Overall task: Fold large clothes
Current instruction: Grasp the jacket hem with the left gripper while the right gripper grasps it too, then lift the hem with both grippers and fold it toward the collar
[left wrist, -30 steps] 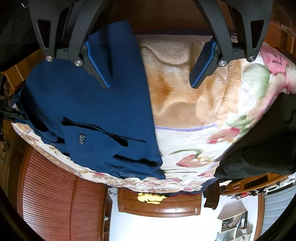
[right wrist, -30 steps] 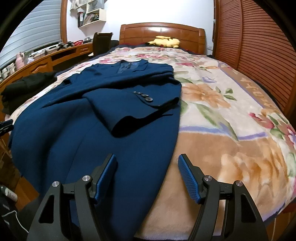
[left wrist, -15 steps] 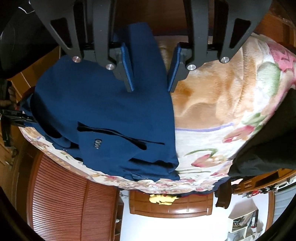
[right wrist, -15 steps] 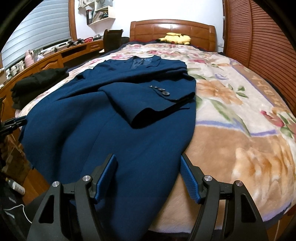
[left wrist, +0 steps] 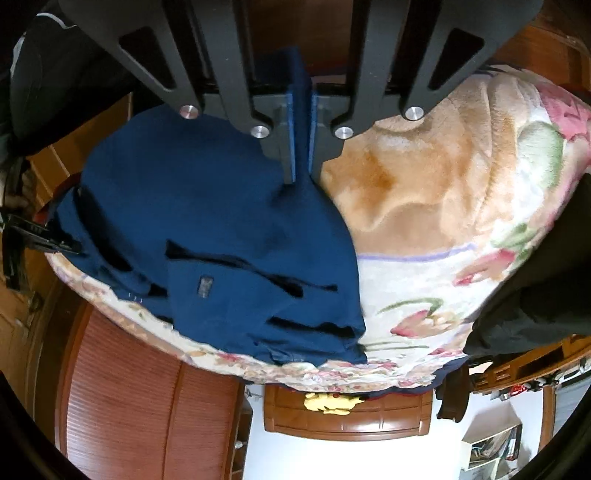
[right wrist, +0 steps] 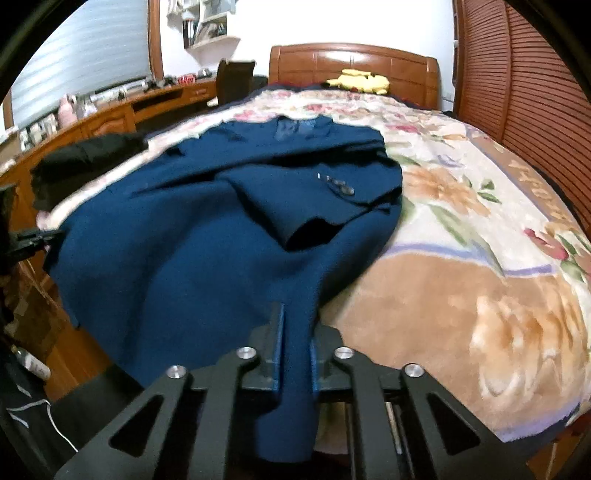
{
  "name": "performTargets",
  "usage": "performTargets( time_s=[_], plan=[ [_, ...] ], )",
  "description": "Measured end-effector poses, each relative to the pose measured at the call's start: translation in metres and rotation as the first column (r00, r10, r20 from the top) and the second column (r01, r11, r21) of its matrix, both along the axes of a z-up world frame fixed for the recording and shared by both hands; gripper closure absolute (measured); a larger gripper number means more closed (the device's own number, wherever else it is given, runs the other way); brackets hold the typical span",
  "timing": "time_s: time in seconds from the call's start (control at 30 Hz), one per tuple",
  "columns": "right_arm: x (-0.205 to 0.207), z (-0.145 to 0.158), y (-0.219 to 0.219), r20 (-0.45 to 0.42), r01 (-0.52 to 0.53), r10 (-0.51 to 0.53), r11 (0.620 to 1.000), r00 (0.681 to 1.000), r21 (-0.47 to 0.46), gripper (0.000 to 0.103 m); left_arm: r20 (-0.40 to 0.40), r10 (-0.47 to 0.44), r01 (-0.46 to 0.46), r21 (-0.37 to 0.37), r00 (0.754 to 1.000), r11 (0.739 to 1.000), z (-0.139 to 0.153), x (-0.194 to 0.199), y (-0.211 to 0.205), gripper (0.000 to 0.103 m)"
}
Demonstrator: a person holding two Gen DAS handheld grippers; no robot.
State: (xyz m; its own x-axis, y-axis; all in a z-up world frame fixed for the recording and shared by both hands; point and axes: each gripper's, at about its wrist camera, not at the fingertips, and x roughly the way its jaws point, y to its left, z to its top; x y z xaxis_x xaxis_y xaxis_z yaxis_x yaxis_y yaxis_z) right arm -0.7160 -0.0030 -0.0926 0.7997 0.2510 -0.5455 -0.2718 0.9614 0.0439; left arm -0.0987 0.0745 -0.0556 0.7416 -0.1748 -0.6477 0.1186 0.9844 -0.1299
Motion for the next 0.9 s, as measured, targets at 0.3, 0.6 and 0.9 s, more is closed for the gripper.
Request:
performTargets(
  time_s=[0.3, 0.6, 0.9],
  plan=[
    [-0.007, 0.047, -0.027, 0.16, -0.007, -0.018, 0.988, 0.987, 0.152, 0.098, 0.175, -0.004, -0.005, 0.048, 0.985, 0.999, 0.075, -0.003, -0.002, 0.098],
    [-0.012, 0.097, -0.02, 0.257, -0.011, -0.016, 0.994, 0.966, 0.105, 0.098, 0.288, -0.03, 0.019, 0.041, 0.957, 0.999, 0.139, 0.004, -0.012, 0.098],
    [-0.031, 0.143, -0.006, 0.349, -0.062, 0.034, 0.996, 0.936, 0.069, 0.099, 0.4, -0.034, 0.018, 0.045, 0.916, 0.999, 0.205, -0.006, -0.004, 0.099]
  ],
)
